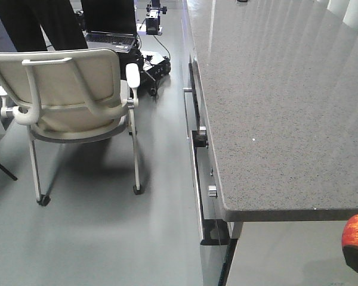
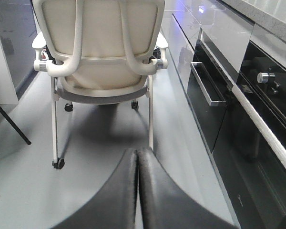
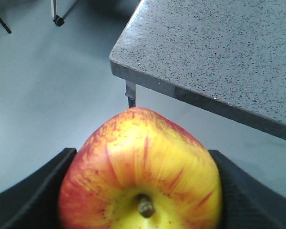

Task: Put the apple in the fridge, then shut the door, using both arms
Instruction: 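Hold the apple in the right gripper while the base turns away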

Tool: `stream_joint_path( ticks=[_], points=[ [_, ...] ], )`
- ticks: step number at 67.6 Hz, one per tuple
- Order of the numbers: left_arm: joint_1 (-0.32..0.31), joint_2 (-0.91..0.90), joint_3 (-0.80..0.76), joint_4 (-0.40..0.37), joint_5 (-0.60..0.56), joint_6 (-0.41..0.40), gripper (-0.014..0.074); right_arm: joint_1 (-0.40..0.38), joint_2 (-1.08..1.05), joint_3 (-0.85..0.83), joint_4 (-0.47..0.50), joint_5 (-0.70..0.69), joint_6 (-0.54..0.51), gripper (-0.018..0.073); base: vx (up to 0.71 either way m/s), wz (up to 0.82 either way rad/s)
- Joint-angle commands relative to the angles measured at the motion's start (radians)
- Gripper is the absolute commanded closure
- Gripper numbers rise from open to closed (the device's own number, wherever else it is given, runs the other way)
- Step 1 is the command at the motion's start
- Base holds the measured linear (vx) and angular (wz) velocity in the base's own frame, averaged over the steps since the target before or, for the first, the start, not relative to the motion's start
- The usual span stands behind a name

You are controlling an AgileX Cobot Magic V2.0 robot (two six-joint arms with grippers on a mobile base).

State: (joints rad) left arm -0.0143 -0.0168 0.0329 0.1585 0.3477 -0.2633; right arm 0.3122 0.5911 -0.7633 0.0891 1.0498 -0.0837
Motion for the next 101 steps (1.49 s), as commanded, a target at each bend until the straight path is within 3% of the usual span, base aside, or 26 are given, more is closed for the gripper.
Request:
stream_joint_path(
  ticks=[1, 52, 101],
  points=[
    [-0.007, 0.002, 0.017, -0.004, -0.071, -0.008, 0.0603, 0.001, 0.002, -0.027, 0.000, -0.063, -0.006, 0.0448, 0.00, 0.00],
    [-0.007, 0.002, 0.017, -0.004, -0.071, -0.008, 0.0603, 0.001, 0.002, -0.027, 0.001, -0.063, -0.006, 0.0448, -0.01, 0.08],
    [-0.007, 0.002, 0.017, -0.004, -0.071, -0.008, 0.0603, 0.001, 0.002, -0.027, 0.000, -0.063, -0.006, 0.0448, -0.07, 0.54]
  ],
)
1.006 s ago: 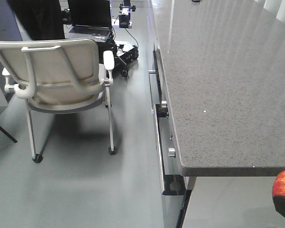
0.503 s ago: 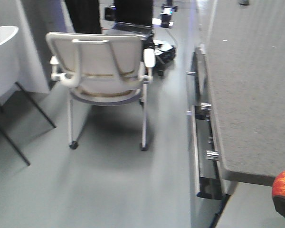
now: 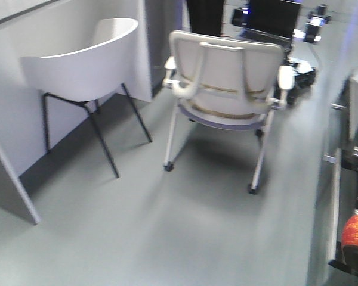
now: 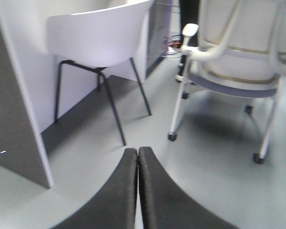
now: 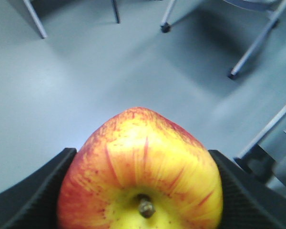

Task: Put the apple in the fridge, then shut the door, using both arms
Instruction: 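Hold the apple in the right gripper while the base turns away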

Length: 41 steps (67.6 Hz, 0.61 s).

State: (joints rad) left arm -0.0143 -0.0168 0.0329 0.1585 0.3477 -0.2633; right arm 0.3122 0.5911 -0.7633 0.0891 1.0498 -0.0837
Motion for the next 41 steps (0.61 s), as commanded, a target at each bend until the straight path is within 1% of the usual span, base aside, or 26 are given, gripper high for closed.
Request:
stream_joint_path(
  ticks=[1, 20, 41],
  points=[
    [-0.007, 0.002, 0.017, -0.004, -0.071, -0.008, 0.0603, 0.001, 0.002, -0.027, 0.000, -0.063, -0.006, 0.0448, -0.08, 0.61],
    [-0.007, 0.002, 0.017, -0.004, -0.071, -0.008, 0.0603, 0.001, 0.002, -0.027, 0.000, -0.063, -0.006, 0.0448, -0.08, 0.56],
    [-0.007, 0.002, 0.017, -0.004, -0.071, -0.008, 0.0603, 0.001, 0.002, -0.027, 0.000, -0.063, -0.006, 0.0448, -0.05, 0.43]
  ],
)
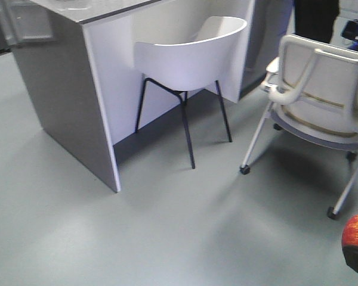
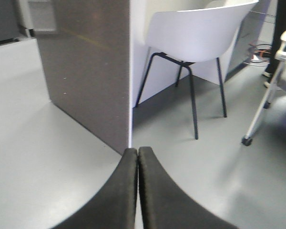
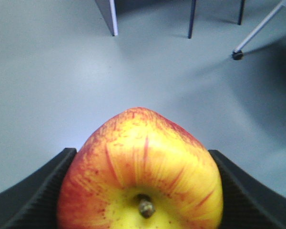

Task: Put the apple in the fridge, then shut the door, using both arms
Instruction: 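Hold the apple in the right gripper while the base turns away, then carry the apple in the right gripper toward the open refrigerator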

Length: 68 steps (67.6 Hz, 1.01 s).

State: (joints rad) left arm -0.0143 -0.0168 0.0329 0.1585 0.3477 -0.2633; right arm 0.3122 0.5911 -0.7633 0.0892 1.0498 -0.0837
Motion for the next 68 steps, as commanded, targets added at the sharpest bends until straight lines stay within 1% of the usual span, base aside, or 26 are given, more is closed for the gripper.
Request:
stream_joint_path(
  ticks=[1, 68],
  points=[
    [-0.007, 0.002, 0.017, -0.004, -0.071, -0.008, 0.0603, 0.001, 0.002, -0.027, 0.000, -0.063, -0.006, 0.0448, -0.04, 0.38],
    [-0.007, 0.002, 0.017, -0.004, -0.071, -0.008, 0.0603, 0.001, 0.002, -0.027, 0.000, -0.063, -0.006, 0.0448, 0.00, 0.37]
  ],
)
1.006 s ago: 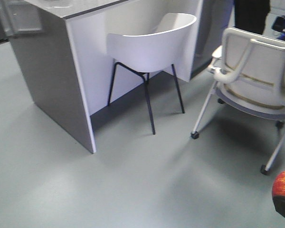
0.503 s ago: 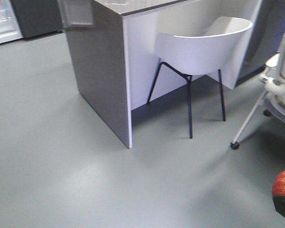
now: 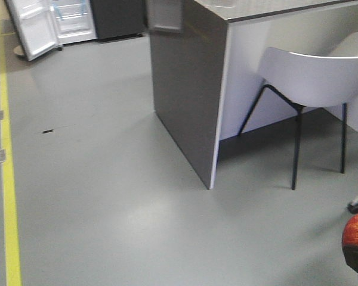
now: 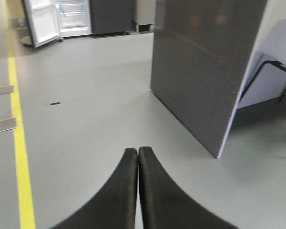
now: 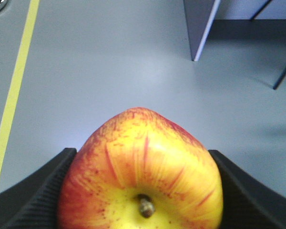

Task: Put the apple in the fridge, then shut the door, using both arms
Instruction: 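Carry the apple in the right gripper toward the open refrigerator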

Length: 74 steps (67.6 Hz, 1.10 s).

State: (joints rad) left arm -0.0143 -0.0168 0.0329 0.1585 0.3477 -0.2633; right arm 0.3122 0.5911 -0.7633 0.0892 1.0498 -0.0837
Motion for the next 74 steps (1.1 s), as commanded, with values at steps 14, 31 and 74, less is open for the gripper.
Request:
stream_joint_path(
  ticks=[14, 31, 74],
  points=[
    [-0.007, 0.002, 0.017, -0.004, -0.071, -0.008, 0.0603, 0.001, 0.002, -0.027, 0.000, -0.063, -0.006, 0.0448, 0.05, 0.40],
    [-0.007, 0.002, 0.017, -0.004, -0.071, -0.008, 0.0603, 0.001, 0.002, -0.027, -0.001, -0.063, -0.006, 0.0448, 0.06, 0.42],
    [-0.007, 0.002, 0.017, -0.004, -0.071, -0.008, 0.0603, 0.001, 0.002, -0.027, 0.000, -0.063, -0.006, 0.0448, 0.08, 0.30]
  ],
)
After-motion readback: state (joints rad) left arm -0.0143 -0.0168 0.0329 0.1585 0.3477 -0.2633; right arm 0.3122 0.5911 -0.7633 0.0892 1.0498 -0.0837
